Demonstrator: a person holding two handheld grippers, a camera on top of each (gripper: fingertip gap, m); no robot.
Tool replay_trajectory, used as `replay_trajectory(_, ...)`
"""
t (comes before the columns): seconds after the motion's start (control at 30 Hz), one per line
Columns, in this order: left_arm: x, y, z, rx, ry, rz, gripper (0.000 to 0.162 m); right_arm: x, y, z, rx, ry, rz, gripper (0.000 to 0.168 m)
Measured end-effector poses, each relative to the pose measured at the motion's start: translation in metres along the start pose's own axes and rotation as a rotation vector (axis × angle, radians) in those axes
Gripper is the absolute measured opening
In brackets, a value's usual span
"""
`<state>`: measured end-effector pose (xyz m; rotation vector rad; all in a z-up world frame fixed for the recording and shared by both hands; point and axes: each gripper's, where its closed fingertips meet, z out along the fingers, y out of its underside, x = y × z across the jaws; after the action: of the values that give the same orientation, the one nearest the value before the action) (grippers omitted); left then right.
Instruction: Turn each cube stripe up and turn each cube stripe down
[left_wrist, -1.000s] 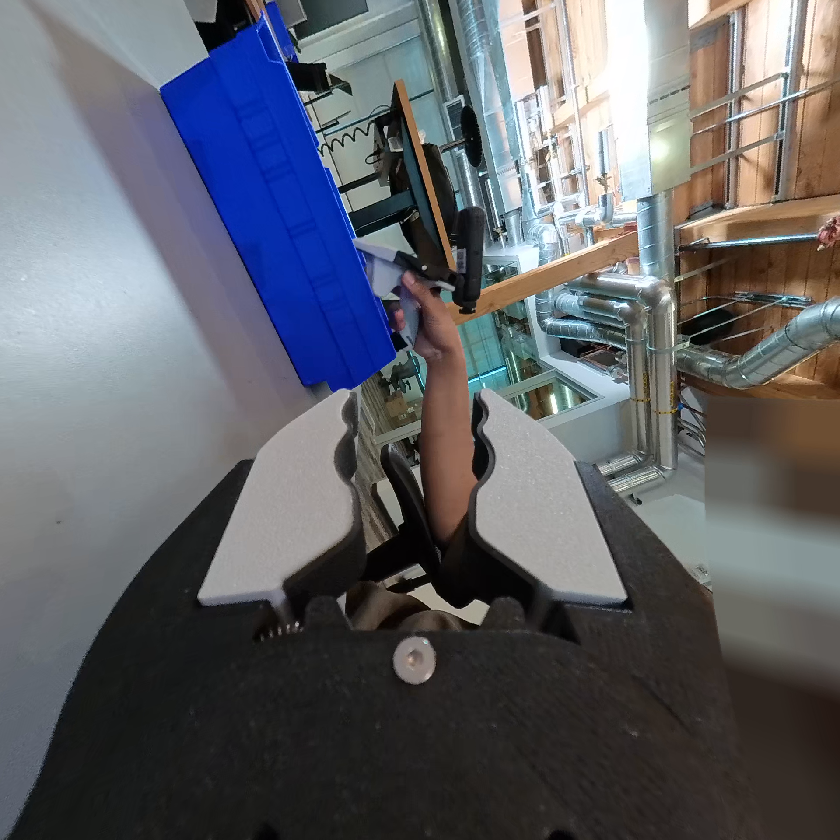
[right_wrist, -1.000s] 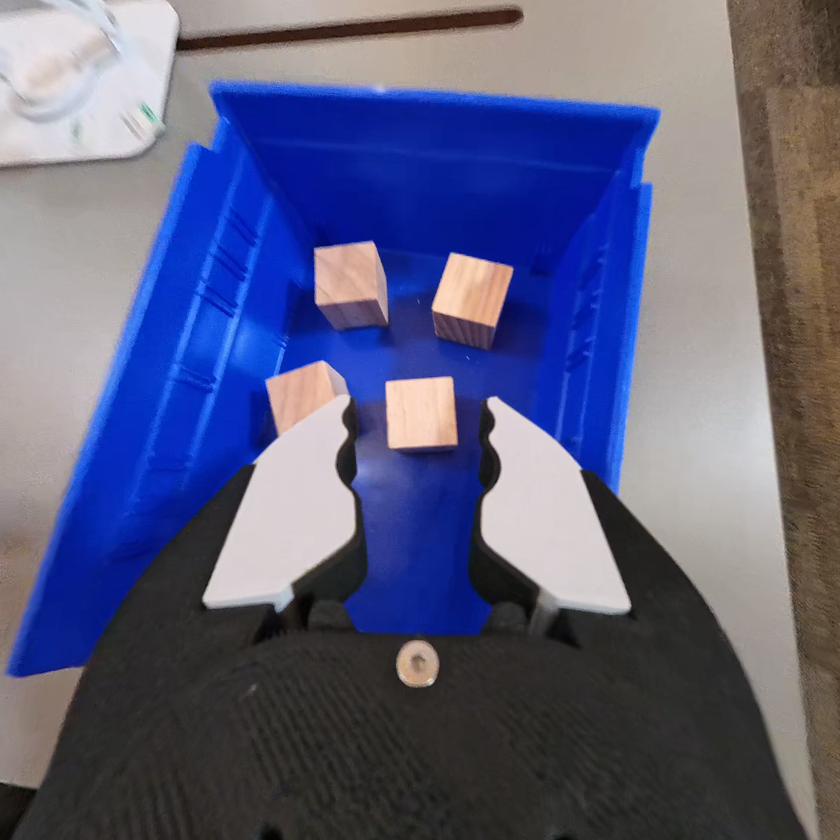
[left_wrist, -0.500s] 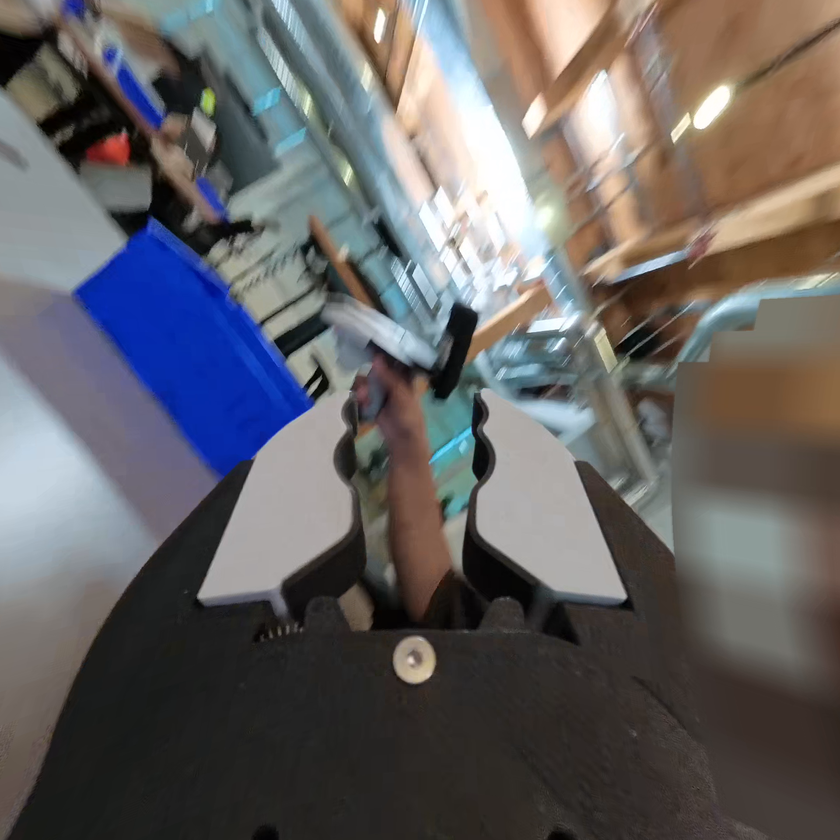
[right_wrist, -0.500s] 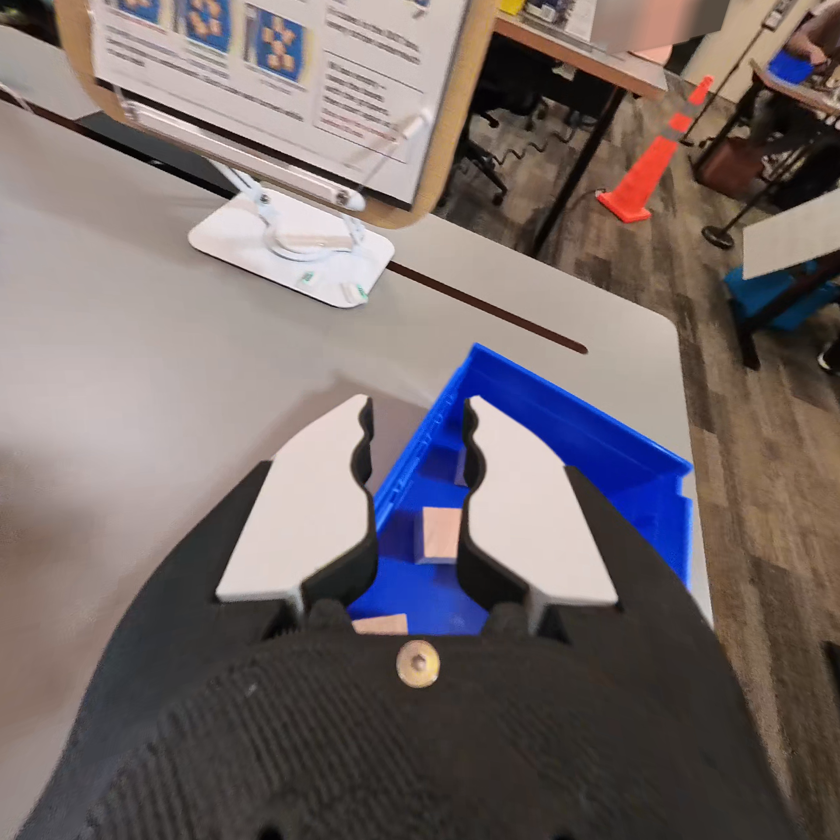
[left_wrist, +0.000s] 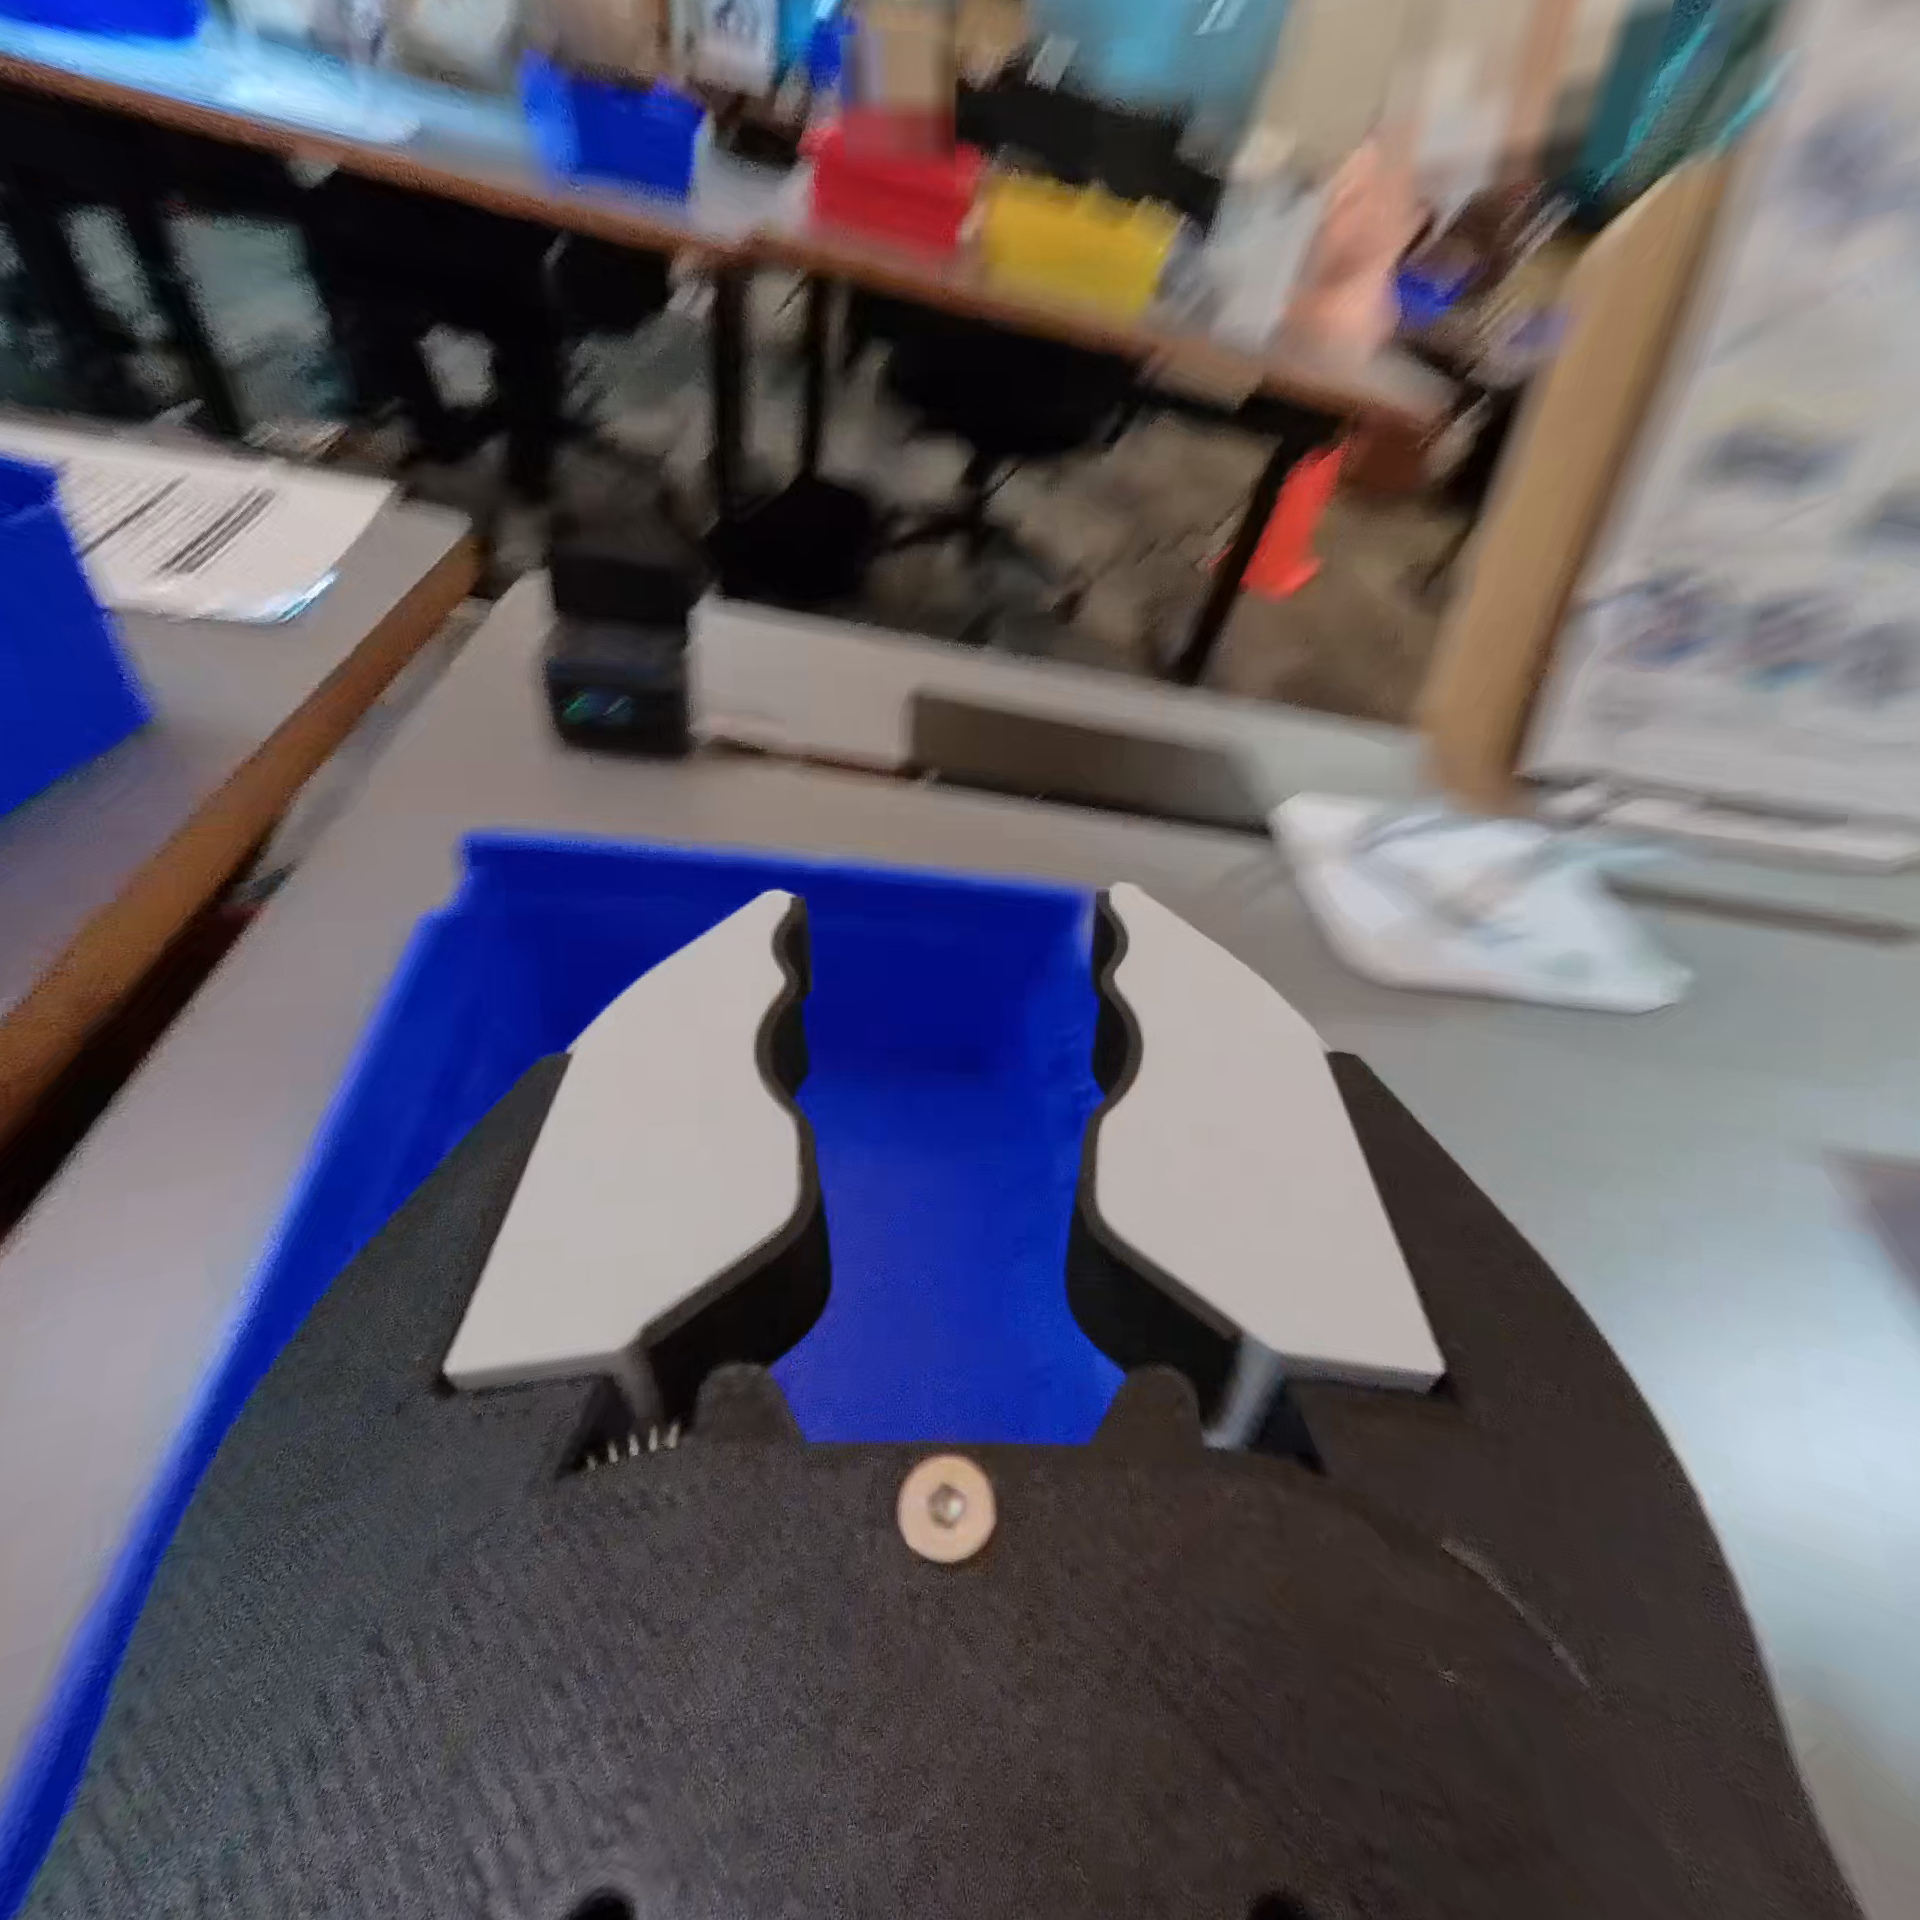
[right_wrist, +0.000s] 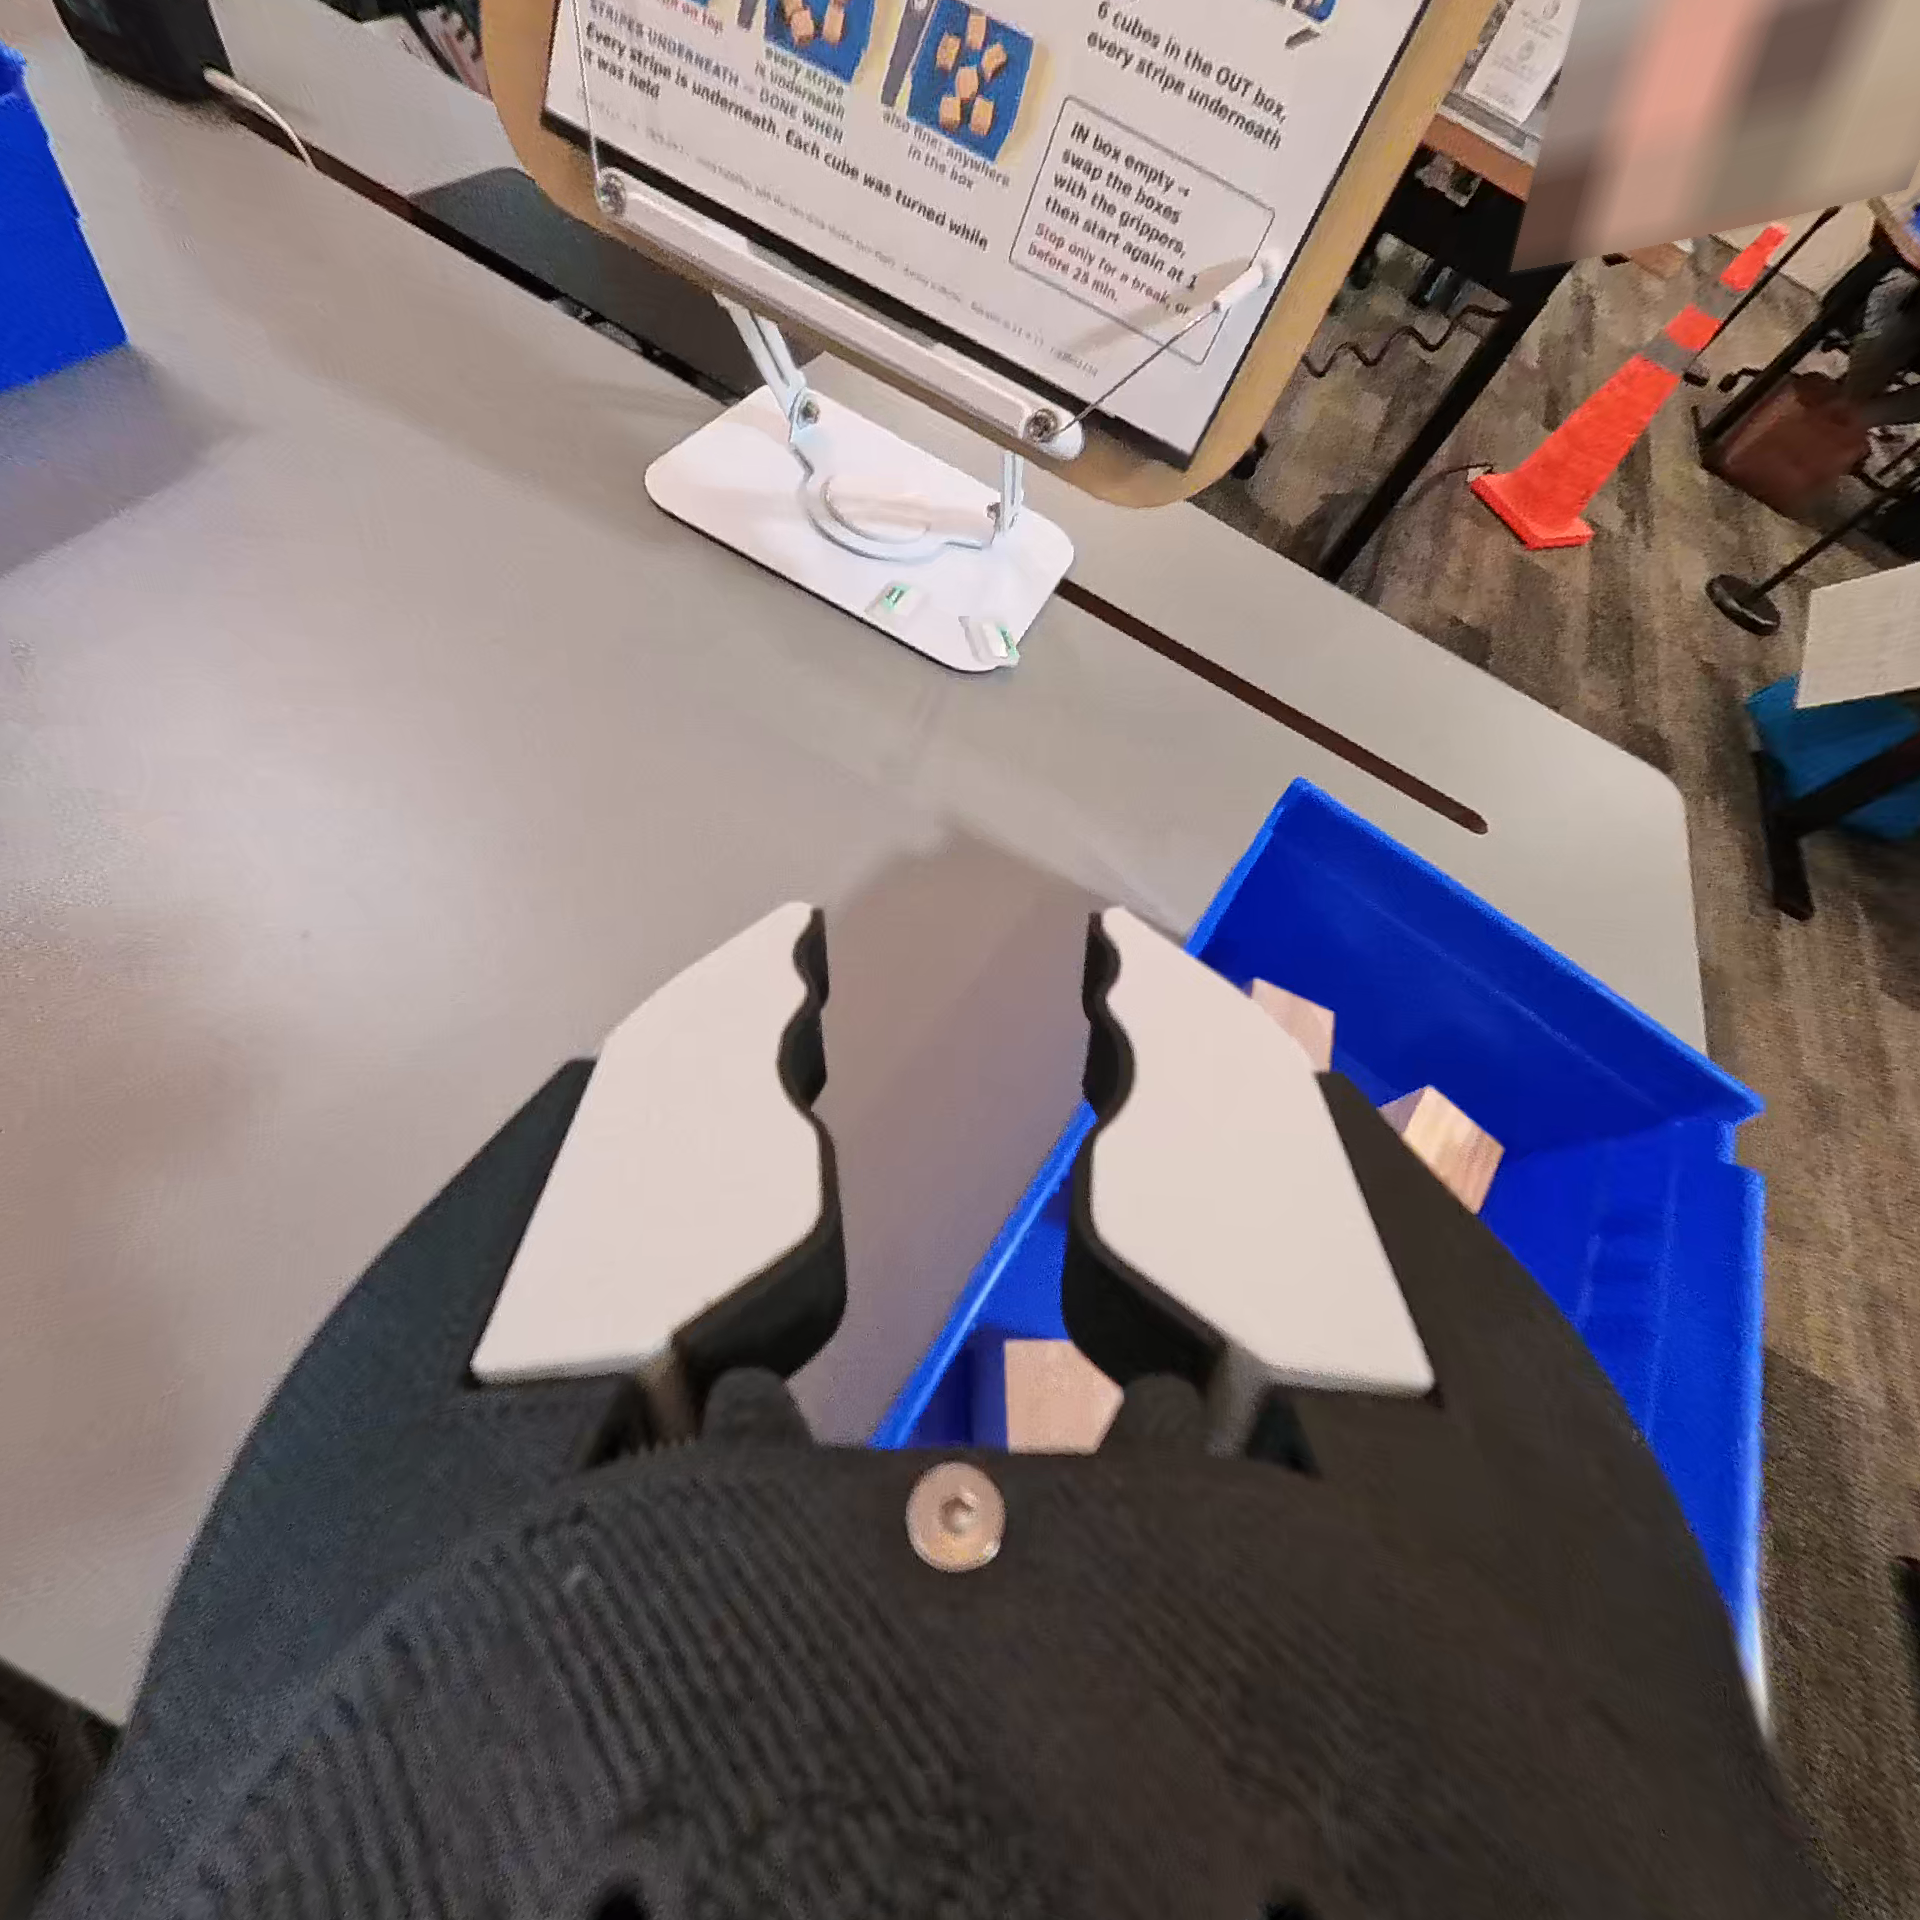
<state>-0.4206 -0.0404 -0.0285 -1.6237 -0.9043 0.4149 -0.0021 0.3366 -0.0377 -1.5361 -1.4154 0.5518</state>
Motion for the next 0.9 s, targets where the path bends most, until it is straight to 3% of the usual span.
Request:
replay_trajectory(0.07, -0.03, 0.031, 0.019, -0.143, -0.097, 0.046, 0.059, -0.007, 0.002, -0.003, -0.005, -0.001, 0.001, 0.049)
replay_trajectory(0.23, -0.068, 0.072, 0.053, -0.241, -0.217, 0.032, 0.059, -0.015, 0.01, -0.01, -0.037, 0.001, 0.037, 0.052)
replay_trajectory(0.43, -0.111, 0.109, 0.078, -0.418, -0.427, 0.183, 0.062, -0.018, 0.015, -0.02, -0.041, 0.002, 0.054, 0.054)
replay_trajectory(0.63, -0.118, 0.14, 0.091, -0.546, -0.414, 0.111, 0.059, -0.02, 0.014, -0.025, -0.038, 0.013, 0.053, 0.054)
replay_trajectory(0.67, -0.12, 0.142, 0.09, -0.558, -0.427, 0.128, 0.05, -0.021, 0.013, -0.026, -0.034, 0.014, 0.049, 0.054)
replay_trajectory(0.77, -0.113, 0.132, 0.087, -0.519, -0.374, 0.126, 0.049, -0.025, 0.009, -0.027, -0.026, 0.009, 0.033, 0.053)
replay_trajectory(0.9, -0.089, 0.073, 0.07, -0.315, -0.322, 0.082, 0.049, -0.033, 0.004, -0.027, -0.018, -0.003, 0.003, 0.053)
